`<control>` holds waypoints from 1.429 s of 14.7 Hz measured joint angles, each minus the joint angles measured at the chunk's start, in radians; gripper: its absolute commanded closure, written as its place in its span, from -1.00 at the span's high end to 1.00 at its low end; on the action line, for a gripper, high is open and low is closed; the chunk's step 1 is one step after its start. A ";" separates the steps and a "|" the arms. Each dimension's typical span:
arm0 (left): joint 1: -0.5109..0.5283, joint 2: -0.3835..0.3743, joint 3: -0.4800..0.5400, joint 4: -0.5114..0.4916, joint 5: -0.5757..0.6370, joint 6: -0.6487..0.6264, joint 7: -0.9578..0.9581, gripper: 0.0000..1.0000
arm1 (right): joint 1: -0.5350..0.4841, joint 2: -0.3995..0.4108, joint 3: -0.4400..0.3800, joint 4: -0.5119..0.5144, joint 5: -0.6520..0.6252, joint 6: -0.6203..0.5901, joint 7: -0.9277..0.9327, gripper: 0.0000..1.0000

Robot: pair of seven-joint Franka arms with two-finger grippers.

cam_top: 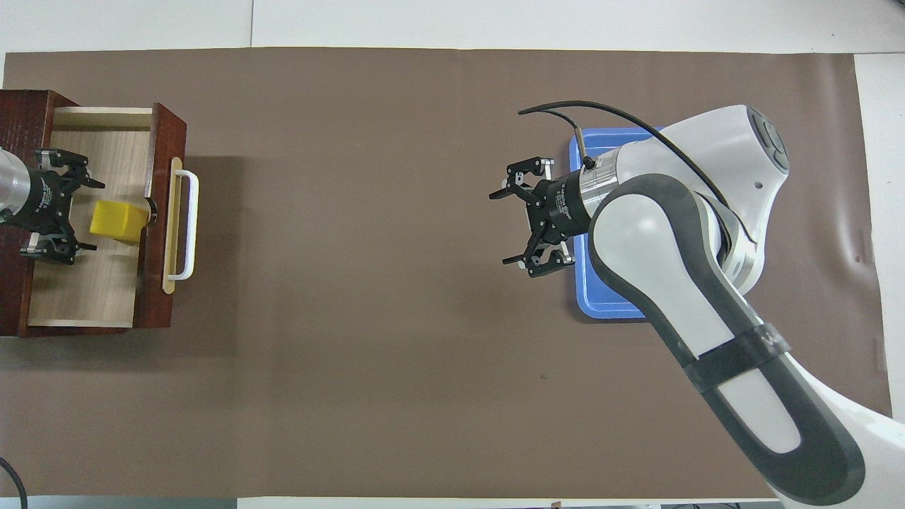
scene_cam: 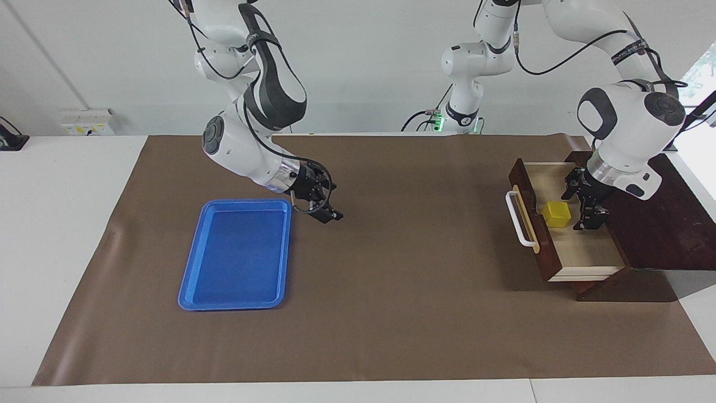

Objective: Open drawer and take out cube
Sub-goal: 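Reach into the open drawer and grasp the yellow cube with the left gripper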

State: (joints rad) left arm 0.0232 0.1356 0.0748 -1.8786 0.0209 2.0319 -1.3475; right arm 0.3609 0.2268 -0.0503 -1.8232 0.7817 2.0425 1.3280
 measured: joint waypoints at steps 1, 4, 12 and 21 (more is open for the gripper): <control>0.000 0.000 -0.001 -0.006 0.000 0.004 0.000 1.00 | 0.000 0.000 0.000 0.000 0.000 0.000 0.000 1.00; -0.001 -0.002 -0.004 -0.012 0.000 0.010 -0.001 0.84 | 0.000 0.001 -0.002 0.000 0.000 0.000 0.000 1.00; -0.004 -0.003 -0.008 -0.012 0.000 0.016 -0.030 -1.00 | 0.000 0.003 -0.002 0.000 0.000 0.000 -0.001 1.00; -0.004 -0.003 -0.009 0.043 0.000 -0.017 -0.032 -1.00 | 0.000 0.003 -0.003 -0.001 0.000 0.000 -0.001 1.00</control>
State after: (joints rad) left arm 0.0192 0.1321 0.0660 -1.8352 0.0209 2.0145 -1.3795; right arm 0.3604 0.2299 -0.0536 -1.8239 0.7817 2.0425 1.3271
